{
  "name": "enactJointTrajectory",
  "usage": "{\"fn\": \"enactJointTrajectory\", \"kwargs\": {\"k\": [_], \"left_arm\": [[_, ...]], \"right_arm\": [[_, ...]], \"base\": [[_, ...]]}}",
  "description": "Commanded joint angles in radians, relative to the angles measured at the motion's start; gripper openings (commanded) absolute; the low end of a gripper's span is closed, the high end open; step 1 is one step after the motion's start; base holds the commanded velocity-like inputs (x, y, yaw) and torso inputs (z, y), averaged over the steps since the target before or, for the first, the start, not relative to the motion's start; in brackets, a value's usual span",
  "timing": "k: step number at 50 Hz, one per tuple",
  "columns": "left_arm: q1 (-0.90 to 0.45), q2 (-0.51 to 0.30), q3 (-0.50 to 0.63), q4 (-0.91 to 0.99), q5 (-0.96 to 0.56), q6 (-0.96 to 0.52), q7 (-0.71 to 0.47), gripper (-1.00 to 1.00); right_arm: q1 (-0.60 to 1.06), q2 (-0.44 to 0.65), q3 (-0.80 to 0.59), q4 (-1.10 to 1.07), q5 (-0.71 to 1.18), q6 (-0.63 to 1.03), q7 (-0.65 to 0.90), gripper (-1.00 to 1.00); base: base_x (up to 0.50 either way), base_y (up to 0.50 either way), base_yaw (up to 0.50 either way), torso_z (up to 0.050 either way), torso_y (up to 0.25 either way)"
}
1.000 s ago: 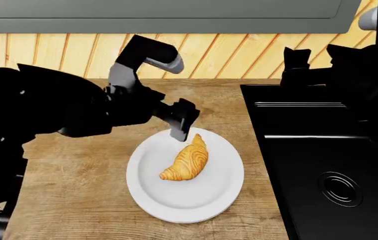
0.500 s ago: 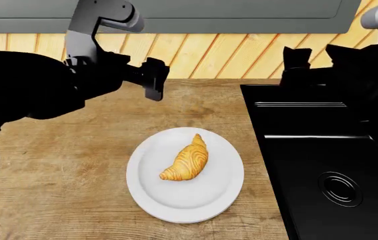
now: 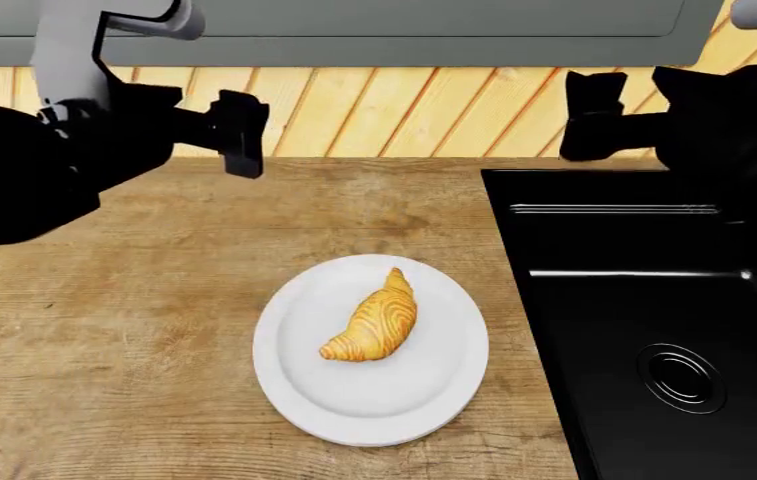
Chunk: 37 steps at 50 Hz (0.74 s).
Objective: Place the pastries on the plates.
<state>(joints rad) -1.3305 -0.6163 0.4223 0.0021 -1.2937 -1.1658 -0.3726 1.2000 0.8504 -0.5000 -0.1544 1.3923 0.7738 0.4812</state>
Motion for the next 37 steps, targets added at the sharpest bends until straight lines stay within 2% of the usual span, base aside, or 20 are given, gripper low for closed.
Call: {"fn": "enactJointTrajectory", "kwargs": {"k": [1, 22, 28, 37], "left_arm": [[-0.004, -0.035, -0.021, 0.021, -0.016, -0.009, -0.032, 1.0], [0.005, -0.072, -0.056, 0.043, -0.051, -0.017, -0.106, 1.0], [-0.074, -0.077, -0.07, 0.026, -0.093, -0.067, -0.155, 1.0], [-0.163, -0.04, -0.029, -0.032, -0.061, -0.08, -0.107, 1.0]], "right_arm": [[0.026, -0.003, -0.001, 0.003, 0.007, 0.015, -0.002, 1.0], [0.028, 0.052, 0.028, -0.036, 0.038, 0.027, 0.029, 1.0], [0.057, 0.024, 0.012, -0.035, 0.004, 0.029, 0.04, 1.0], [0.075, 0.02, -0.01, -0.023, -0.02, 0.044, 0.004, 1.0]], "base": [[0.0, 0.0, 0.0, 0.0, 0.0], [0.0, 0.0, 0.0, 0.0, 0.0], [0.0, 0.0, 0.0, 0.0, 0.0], [0.0, 0.0, 0.0, 0.0, 0.0]]}}
